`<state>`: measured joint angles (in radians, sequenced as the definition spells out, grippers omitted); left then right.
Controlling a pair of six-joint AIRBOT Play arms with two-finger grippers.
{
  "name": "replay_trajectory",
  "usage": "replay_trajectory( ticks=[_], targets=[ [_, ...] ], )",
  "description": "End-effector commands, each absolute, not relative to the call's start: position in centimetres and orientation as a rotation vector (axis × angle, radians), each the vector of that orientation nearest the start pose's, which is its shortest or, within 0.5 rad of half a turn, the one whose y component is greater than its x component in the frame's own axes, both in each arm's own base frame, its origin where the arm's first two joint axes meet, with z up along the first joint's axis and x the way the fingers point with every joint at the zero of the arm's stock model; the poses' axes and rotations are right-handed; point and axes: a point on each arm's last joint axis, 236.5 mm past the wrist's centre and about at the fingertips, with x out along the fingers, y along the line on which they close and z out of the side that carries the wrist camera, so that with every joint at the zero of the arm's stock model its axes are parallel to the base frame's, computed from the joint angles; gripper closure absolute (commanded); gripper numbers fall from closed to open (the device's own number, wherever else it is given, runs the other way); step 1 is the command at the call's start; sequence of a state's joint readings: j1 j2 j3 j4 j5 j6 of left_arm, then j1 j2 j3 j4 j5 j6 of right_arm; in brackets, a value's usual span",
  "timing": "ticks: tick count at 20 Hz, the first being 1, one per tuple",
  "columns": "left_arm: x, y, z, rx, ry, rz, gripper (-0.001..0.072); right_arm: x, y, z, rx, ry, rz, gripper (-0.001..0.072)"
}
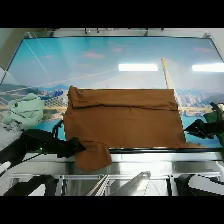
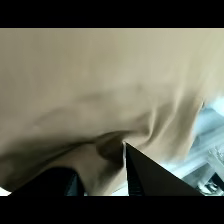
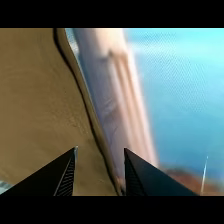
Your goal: Fold the shirts.
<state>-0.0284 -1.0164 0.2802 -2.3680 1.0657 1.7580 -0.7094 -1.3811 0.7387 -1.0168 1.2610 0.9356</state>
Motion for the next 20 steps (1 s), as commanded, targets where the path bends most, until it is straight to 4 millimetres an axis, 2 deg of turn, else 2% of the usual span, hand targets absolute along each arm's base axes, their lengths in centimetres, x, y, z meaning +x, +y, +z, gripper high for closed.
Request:
replay_trajectory(
  ticks=[1, 2, 4, 5, 7, 8, 10, 13, 16, 20],
  targets=[
    [17.4, -15.1, -10.4, -0.736, 1.540, -0.311, 0.0464, 23.7, -5.4, -11.2, 0.713, 1.499, 0.212, 0.0365],
    [17.6, -15.1, -10.2, -0.733, 1.527, -0.314, 0.0557, 23.4, -5.5, -11.3, 0.705, 1.513, 0.213, 0.0365],
    [17.6, -15.1, -10.0, -0.730, 1.523, -0.320, 0.0584, 23.2, -5.4, -11.3, 0.706, 1.520, 0.218, 0.0365],
    [17.5, -15.1, -10.0, -0.730, 1.527, -0.321, 0.0638, 23.2, -5.3, -11.2, 0.708, 1.523, 0.222, 0.0364],
    [17.2, -15.3, -9.9, -0.727, 1.538, -0.333, 0.0648, 22.9, -5.1, -11.1, 0.714, 1.535, 0.235, 0.0363],
    [16.9, -15.4, -9.8, -0.726, 1.547, -0.342, 0.0684, 22.4, -5.2, -11.2, 0.700, 1.553, 0.235, 0.0327],
    [16.5, -15.5, -9.7, -0.722, 1.564, -0.358, 0.0684, 21.2, -6.0, -11.7, 0.663, 1.604, 0.206, 0.0246],
    [16.4, -15.6, -9.7, -0.722, 1.568, -0.361, 0.0684, 20.8, -6.3, -12.1, 0.666, 1.629, 0.183, 0.0247],
    [16.4, -15.6, -9.7, -0.722, 1.568, -0.362, 0.0684, 20.9, -4.9, -12.7, 0.743, 1.630, 0.208, 0.0248],
    [16.4, -15.6, -9.7, -0.722, 1.568, -0.362, 0.0684, 20.0, -3.0, -13.9, 0.835, 1.667, 0.243, 0.0248]
  ],
)
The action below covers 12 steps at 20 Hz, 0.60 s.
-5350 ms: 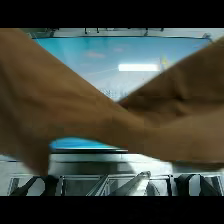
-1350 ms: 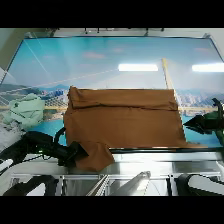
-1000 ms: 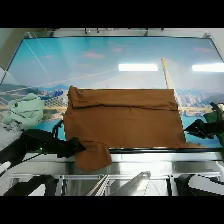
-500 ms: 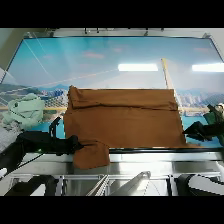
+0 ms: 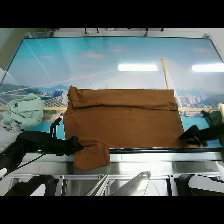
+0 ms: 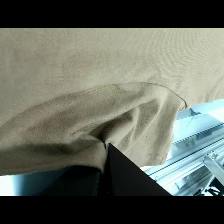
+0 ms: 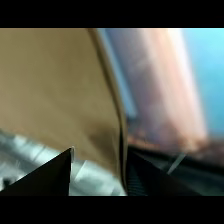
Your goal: Fold the shirts.
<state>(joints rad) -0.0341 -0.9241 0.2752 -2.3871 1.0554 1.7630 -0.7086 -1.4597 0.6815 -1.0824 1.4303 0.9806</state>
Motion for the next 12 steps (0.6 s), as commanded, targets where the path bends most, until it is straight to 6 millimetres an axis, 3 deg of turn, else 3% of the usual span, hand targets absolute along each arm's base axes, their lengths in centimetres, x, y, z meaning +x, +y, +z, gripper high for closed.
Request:
replay_trajectory(
  ticks=[1, 3, 4, 5, 8, 9, 12],
  targets=[
    [16.3, -15.6, -9.7, -0.722, 1.569, -0.362, 0.0684, 20.0, -2.4, -13.7, 0.860, 1.666, 0.271, 0.0248],
    [16.3, -15.6, -9.7, -0.722, 1.568, -0.362, 0.0684, 20.3, -2.1, -13.4, 0.876, 1.655, 0.290, 0.0252],
    [16.4, -15.6, -9.6, -0.722, 1.568, -0.363, 0.0684, 20.4, -2.1, -13.2, 0.878, 1.652, 0.295, 0.0311],
    [16.4, -15.6, -9.5, -0.721, 1.570, -0.367, 0.0684, 20.6, -2.0, -12.7, 0.878, 1.648, 0.313, 0.0471],
    [17.5, -15.9, -8.1, -0.709, 1.547, -0.401, 0.0684, 22.0, -2.2, -10.8, 0.894, 1.620, 0.362, 0.0520],
    [18.3, -16.0, -7.4, -0.702, 1.526, -0.412, 0.0684, 22.8, -2.1, -9.8, 0.912, 1.597, 0.387, 0.0631],
    [20.4, -16.2, -5.1, -0.681, 1.469, -0.450, 0.0684, 24.5, -1.5, -7.4, 0.942, 1.511, 0.439, 0.0695]
  ],
)
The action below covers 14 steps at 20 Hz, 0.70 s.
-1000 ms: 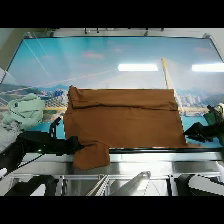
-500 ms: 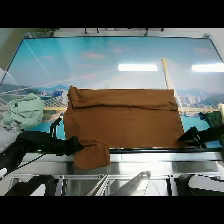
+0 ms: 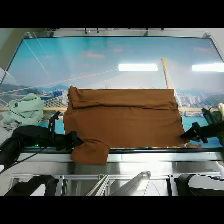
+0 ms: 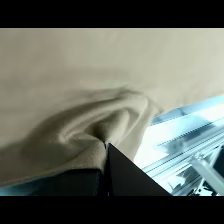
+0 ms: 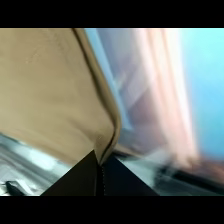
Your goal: Fold the shirts.
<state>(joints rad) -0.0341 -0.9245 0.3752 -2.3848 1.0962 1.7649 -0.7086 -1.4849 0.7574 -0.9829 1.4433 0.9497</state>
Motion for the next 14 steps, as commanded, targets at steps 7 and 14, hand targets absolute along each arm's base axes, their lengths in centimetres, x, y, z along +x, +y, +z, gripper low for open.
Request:
replay_trajectory(
  ticks=[7, 14],
  targets=[
    [23.0, -16.8, 0.6, -0.609, 1.394, -0.571, 0.0684, 27.5, 0.2, -1.4, 0.977, 1.304, 0.579, 0.0696],
    [27.7, -8.4, 1.7, -0.717, 1.229, -0.402, 0.0684, 32.6, -1.9, -0.1, 0.938, 1.092, 0.467, 0.0696]
  ],
)
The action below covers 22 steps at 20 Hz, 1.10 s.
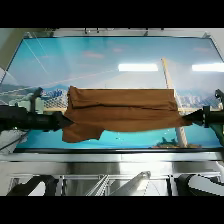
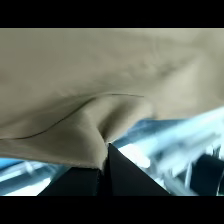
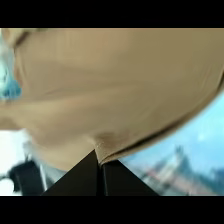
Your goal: Fold the shirts.
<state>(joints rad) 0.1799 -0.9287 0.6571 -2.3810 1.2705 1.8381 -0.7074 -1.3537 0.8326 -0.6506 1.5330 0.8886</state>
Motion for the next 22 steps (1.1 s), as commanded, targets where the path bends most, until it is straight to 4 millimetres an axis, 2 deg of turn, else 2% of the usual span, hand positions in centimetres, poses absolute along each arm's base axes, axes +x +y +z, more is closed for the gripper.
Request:
replay_trajectory(
  ticks=[1, 3, 5, 8, 11, 14, 17, 20, 22],
  targets=[
    [28.1, -7.6, 1.3, -0.750, 1.226, -0.392, 0.0684, 33.7, -2.0, 0.0, 0.920, 1.050, 0.460, 0.0696],
    [29.5, -7.5, 0.5, -0.826, 1.210, -0.440, 0.0684, 36.2, -1.8, 0.2, 0.876, 0.966, 0.442, 0.0696],
    [31.1, -7.8, -0.9, -0.841, 1.247, -0.463, 0.0685, 38.3, -0.9, -0.5, 0.837, 0.925, 0.425, 0.0696],
    [34.9, -8.5, -1.7, -0.807, 1.289, -0.520, 0.0685, 40.5, -0.1, -3.3, 0.784, 0.931, 0.365, 0.0696],
    [39.9, -9.3, -0.9, -0.731, 1.257, -0.578, 0.0684, 41.7, -1.6, -6.0, 0.765, 0.933, 0.266, 0.0696],
    [44.3, -10.1, -0.3, -0.668, 1.230, -0.625, 0.0684, 42.3, -3.0, -7.1, 0.717, 0.914, 0.217, 0.0696],
    [45.9, -11.2, -1.7, -0.659, 1.274, -0.677, 0.0684, 42.4, -3.5, -8.3, 0.698, 0.922, 0.201, 0.0696],
    [45.5, -12.0, -4.2, -0.690, 1.373, -0.725, 0.0686, 42.4, -3.7, -9.3, 0.670, 0.929, 0.206, 0.0696],
    [45.5, -11.7, -5.9, -0.689, 1.411, -0.717, 0.0708, 42.4, -3.7, -9.5, 0.645, 0.929, 0.217, 0.0695]
  ],
)
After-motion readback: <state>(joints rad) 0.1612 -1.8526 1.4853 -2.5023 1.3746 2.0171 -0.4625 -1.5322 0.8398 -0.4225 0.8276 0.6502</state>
